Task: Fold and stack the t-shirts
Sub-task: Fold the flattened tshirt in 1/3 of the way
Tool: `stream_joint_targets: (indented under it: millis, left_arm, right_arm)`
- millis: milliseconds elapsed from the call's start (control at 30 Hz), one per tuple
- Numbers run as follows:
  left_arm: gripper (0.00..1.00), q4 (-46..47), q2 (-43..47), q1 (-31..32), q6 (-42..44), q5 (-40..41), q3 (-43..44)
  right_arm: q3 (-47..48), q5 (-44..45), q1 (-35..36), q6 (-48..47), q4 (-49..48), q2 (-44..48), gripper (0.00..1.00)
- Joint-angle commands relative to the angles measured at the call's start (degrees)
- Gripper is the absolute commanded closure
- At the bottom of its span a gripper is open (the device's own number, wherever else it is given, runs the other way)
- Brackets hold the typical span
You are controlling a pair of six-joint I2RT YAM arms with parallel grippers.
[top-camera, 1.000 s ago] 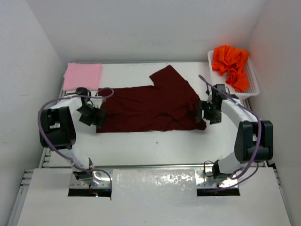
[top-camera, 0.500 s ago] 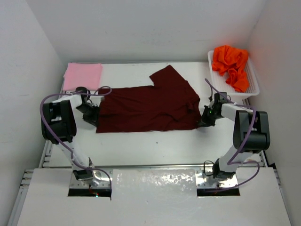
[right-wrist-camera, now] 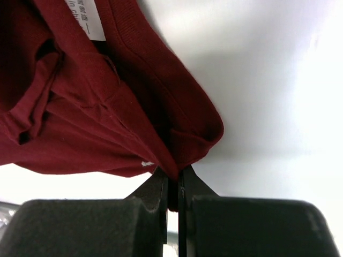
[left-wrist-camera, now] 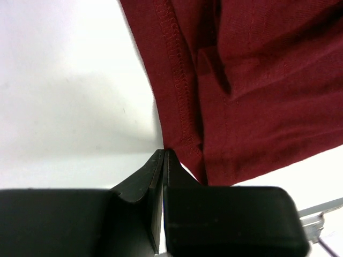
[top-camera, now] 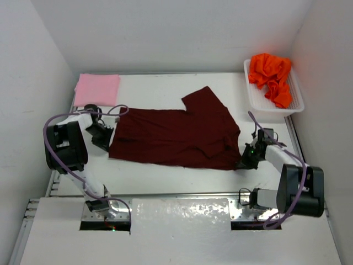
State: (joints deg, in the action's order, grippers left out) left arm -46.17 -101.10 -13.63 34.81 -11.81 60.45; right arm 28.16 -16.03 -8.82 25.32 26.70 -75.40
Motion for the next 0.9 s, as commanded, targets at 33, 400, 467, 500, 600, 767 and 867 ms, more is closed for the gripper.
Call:
stream_joint_targets:
  millis: [33,400,467,500,600,767,867]
  left_arm:
    - [1.00,-1.3,3.5,-0.9,3.9,3.6,-2.0]
    - [0.02,-10.0,5.1,-0.9,7.2,1.5,0.5]
    - [0.01,-11.4,7.7,-0.9,7.2,-0.7,6.0]
    - [0.02,-11.4,8.8,-0.9,7.5,-4.2,7.7]
    - [0.21,-9.6,14.8,0.3,12.5,-12.1,10.8]
    - [1.00,-8.9,13.1,10.8,16.5,-10.0,6.9]
    - [0.68,-3.9,6.3,11.2,12.2,-4.4,5.5]
  right_arm:
    - [-3.9,1.3,-0.2,-0.3,3.0,4.1,1.00]
    - [-1.6,2.8,-0.2,-3.3,7.8,6.7,0.46]
    - [0.2,4.2,-0.2,-4.0,10.9,8.6,0.45]
    - [2.6,5.2,-0.1,-4.1,13.0,10.3,0.45]
    - [7.8,8.0,-0.2,-4.6,16.2,13.2,0.45]
    - [12.9,7.1,-0.2,-4.4,16.2,15.6,0.51]
    - [14.7,3.5,0.3,-3.4,12.8,14.8,0.48]
